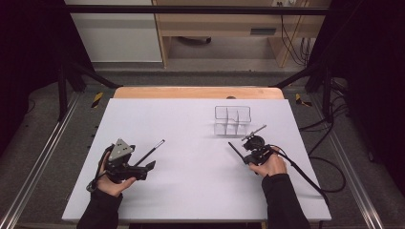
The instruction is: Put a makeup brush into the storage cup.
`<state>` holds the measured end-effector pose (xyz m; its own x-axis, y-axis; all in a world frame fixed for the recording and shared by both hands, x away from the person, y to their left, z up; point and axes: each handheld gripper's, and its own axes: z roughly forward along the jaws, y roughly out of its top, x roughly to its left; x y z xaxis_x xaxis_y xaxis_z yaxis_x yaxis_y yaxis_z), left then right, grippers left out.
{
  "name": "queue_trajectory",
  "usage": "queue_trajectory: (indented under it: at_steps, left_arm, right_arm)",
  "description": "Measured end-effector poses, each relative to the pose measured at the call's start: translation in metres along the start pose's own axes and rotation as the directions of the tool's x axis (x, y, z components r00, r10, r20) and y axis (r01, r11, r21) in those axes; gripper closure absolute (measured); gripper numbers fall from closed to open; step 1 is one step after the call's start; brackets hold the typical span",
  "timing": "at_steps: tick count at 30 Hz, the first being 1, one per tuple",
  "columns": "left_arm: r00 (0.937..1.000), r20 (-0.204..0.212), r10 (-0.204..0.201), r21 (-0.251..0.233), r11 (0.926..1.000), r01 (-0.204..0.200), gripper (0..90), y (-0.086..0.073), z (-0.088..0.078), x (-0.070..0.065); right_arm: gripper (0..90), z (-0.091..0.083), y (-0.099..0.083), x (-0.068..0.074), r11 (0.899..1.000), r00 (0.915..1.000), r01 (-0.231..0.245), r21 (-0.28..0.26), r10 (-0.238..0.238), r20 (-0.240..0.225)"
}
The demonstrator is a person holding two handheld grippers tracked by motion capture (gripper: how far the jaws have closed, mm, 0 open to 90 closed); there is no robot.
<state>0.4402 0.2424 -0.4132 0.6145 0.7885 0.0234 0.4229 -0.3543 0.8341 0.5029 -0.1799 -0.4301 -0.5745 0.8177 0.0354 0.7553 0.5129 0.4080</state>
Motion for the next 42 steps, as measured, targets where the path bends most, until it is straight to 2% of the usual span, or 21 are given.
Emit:
queue_trajectory:
  at_steps: [3,9,16,21,31,33,41,42]
  left_arm:
    - [1.0,0.001,0.005,0.001,1.0,-0.005,4.8,0.0,0.0,0.0]
    - [1.0,0.004,0.009,0.004,1.0,-0.009,4.8,0.001,-0.001,-0.001]
    - [0.9997,0.012,0.023,0.01,0.9997,-0.023,4.8,0.002,0.0,-0.004]
    - [0.9994,0.016,0.031,0.014,0.9994,-0.031,4.8,0.003,0.001,-0.005]
    - [0.9985,0.023,0.049,0.021,0.9986,-0.049,4.7,0.004,0.003,-0.008]
    - [0.9981,0.024,0.057,0.023,0.9981,-0.057,4.7,0.005,0.003,-0.01]
    - [0.9969,0.029,0.073,0.028,0.9969,-0.074,4.7,0.007,0.005,-0.013]
    - [0.9964,0.031,0.08,0.03,0.9963,-0.08,4.7,0.007,0.006,-0.014]
  right_arm:
    - [84.2,-0.005,0.003,0.003,1.0,0.9999,0.014,-0.016,-0.014,-0.006]
    - [84.2,-0.019,0.01,0.015,0.997,0.9968,0.056,-0.062,-0.059,-0.054]
    - [84.2,-0.029,0.016,0.03,0.991,0.9905,0.109,-0.082,-0.115,-0.076]
    - [84.2,-0.034,0.022,0.038,0.983,0.9821,0.149,-0.103,-0.159,-0.101]
    - [84.2,-0.037,0.034,0.053,0.974,0.9703,0.192,-0.122,-0.207,-0.126]
    - [84.2,-0.037,0.037,0.057,0.97,0.9649,0.207,-0.127,-0.224,-0.137]
    - [84.2,-0.036,0.044,0.068,0.961,0.9524,0.246,-0.128,-0.264,-0.152]
    - [84.2,-0.037,0.047,0.072,0.958,0.9482,0.257,-0.129,-0.275,-0.158]
